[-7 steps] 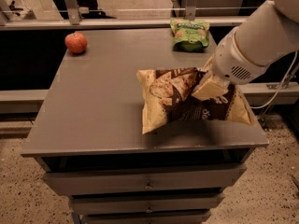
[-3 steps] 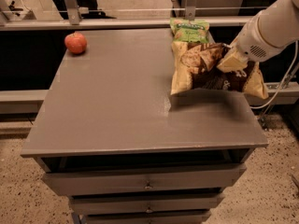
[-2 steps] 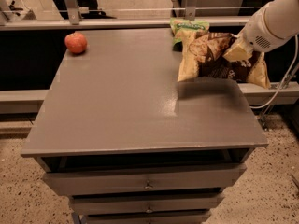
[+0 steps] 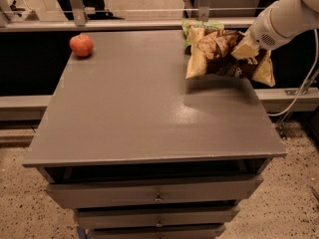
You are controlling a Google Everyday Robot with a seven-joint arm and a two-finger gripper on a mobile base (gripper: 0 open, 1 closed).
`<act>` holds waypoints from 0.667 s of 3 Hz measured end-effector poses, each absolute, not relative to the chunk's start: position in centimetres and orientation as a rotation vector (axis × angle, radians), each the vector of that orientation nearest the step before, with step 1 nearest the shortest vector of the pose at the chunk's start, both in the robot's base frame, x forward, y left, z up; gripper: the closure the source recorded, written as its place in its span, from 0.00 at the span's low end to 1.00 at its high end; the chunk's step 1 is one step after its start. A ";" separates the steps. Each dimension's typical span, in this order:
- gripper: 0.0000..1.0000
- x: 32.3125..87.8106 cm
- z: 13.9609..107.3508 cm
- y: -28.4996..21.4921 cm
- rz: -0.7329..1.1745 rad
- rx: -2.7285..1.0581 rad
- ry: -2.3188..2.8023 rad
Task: Move brown chip bag near green rice chip bag
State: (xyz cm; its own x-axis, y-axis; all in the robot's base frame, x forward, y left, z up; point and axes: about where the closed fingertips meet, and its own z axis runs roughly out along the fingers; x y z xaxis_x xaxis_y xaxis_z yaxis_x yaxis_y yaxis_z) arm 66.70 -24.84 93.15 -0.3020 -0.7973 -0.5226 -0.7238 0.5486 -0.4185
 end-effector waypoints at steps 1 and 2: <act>1.00 68.2 91.9 -23.6 -0.090 -1.242 2.060; 0.82 69.2 90.4 -22.2 -0.033 -1.264 2.050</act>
Offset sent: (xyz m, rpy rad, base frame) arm 0.0356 0.0407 -0.0417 0.0878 0.0431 0.1010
